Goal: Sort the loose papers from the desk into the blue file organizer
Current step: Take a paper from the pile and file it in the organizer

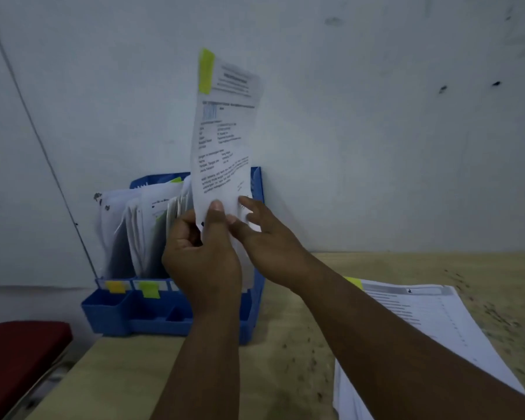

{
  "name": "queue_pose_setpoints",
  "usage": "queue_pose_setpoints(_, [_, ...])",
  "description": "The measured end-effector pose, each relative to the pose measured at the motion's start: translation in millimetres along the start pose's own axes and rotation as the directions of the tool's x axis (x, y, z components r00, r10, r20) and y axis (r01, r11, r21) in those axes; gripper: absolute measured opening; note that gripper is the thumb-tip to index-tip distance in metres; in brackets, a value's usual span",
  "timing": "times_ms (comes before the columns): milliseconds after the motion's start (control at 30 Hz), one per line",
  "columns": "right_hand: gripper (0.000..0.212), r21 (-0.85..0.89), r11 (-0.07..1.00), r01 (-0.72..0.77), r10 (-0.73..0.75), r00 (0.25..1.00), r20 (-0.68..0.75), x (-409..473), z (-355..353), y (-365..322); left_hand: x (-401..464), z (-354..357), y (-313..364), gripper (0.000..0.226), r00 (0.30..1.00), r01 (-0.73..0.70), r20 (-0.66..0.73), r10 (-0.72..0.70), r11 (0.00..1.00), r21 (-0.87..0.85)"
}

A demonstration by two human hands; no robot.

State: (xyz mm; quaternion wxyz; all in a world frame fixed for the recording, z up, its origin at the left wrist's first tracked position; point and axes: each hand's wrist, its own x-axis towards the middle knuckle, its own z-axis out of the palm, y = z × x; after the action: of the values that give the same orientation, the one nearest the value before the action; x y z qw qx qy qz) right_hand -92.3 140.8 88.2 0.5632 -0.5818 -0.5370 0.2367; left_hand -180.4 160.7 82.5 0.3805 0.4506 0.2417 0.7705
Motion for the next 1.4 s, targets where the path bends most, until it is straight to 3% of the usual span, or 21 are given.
queue_pose_setpoints(300, [0.054, -0.006, 0.999, -0.053, 0.053, 0.995, 0.089, 38, 30, 30, 26, -3, -40, 0.011, 0.998, -0.06, -0.005, 0.062, 0.985, 0.16])
queue_pose_setpoints(467, [0.057, 0.003, 0.994, -0.106, 0.105, 0.991, 0.082, 49, 31, 47, 35, -4, -66, 0.008, 0.996, -0.032, 0.086, 0.007, 0.956, 0.29])
queue_pose_setpoints(567, [0.053, -0.012, 0.992, -0.124, 0.125, 0.989, 0.073, 55, 29, 57, 40, -5, -75, 0.017, 0.983, -0.01, 0.177, -0.053, 0.941, 0.338])
queue_pose_setpoints(700, [0.046, -0.117, 0.988, -0.097, 0.101, 0.995, 0.025, 59, 28, 66, 46, -8, -82, 0.017, 0.931, -0.011, 0.338, -0.139, 0.914, 0.406])
queue_pose_setpoints(900, [0.042, -0.096, 0.995, -0.004, 0.001, 0.999, -0.039, 53, 27, 70, 56, -14, -84, 0.016, 0.884, -0.035, 0.421, -0.205, 0.868, 0.495])
queue_pose_setpoints(1033, [0.048, -0.057, 0.997, 0.042, -0.048, 0.994, -0.102, 50, 24, 63, 64, -26, -84, 0.028, 0.765, -0.147, 0.563, -0.314, 0.765, 0.627])
queue_pose_setpoints(1167, [0.055, -0.213, 0.972, 0.095, -0.14, 0.969, -0.203, 49, 19, 62, 68, -32, -89, 0.03, 0.694, -0.237, 0.624, -0.359, 0.704, 0.669])
queue_pose_setpoints(1267, [0.039, -0.279, 0.951, 0.13, -0.213, 0.932, -0.294, 52, 18, 61, 68, -33, -89, 0.021, 0.637, -0.246, 0.651, -0.412, 0.692, 0.679])
queue_pose_setpoints(1400, [0.012, -0.336, 0.925, 0.175, -0.307, 0.866, -0.395, 56, 18, 53, 65, -33, -89, 0.045, 0.634, -0.211, 0.614, -0.471, 0.658, 0.723])
